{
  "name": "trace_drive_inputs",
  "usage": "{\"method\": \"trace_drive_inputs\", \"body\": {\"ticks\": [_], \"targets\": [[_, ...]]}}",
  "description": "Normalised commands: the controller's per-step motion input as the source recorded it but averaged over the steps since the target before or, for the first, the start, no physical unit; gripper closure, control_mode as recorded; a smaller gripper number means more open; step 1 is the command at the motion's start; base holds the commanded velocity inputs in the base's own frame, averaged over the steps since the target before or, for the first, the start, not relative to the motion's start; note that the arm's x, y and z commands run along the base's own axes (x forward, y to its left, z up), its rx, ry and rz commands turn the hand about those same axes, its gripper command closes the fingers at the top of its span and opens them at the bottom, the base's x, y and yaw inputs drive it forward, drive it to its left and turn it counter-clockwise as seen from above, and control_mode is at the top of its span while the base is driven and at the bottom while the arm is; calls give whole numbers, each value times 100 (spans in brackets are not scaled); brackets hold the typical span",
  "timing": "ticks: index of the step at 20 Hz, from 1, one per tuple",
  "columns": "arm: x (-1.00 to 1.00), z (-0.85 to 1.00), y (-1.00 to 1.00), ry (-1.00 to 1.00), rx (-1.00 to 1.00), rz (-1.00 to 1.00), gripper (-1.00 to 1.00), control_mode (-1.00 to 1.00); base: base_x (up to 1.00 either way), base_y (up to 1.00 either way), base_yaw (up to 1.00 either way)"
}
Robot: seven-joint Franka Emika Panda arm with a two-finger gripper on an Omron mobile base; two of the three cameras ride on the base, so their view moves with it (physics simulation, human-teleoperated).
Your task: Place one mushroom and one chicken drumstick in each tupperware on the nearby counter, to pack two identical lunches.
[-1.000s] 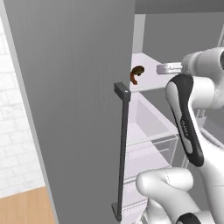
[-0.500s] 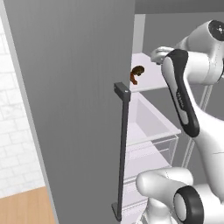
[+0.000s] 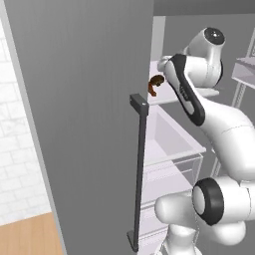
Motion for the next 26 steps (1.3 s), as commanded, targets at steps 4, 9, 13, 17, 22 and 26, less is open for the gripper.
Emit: {"method": "trace_drive_inputs", "body": {"ticks": [4,9,13,17,22,26], "targets": [[100,-32,0,18,6,0,-100,-100,0,0,0],[86,-24,0,14,3,0,-100,-100,0,0,0],[78,-25,8,1,1,0,-100,-100,0,0,0],[42,-21,8,0,2,-3,-100,-100,0,0,0],[-46,-12,11,-2,4,0,-100,-100,0,0,0],[24,-33,51,0,0,-2,-100,-100,0,0,0]]}}
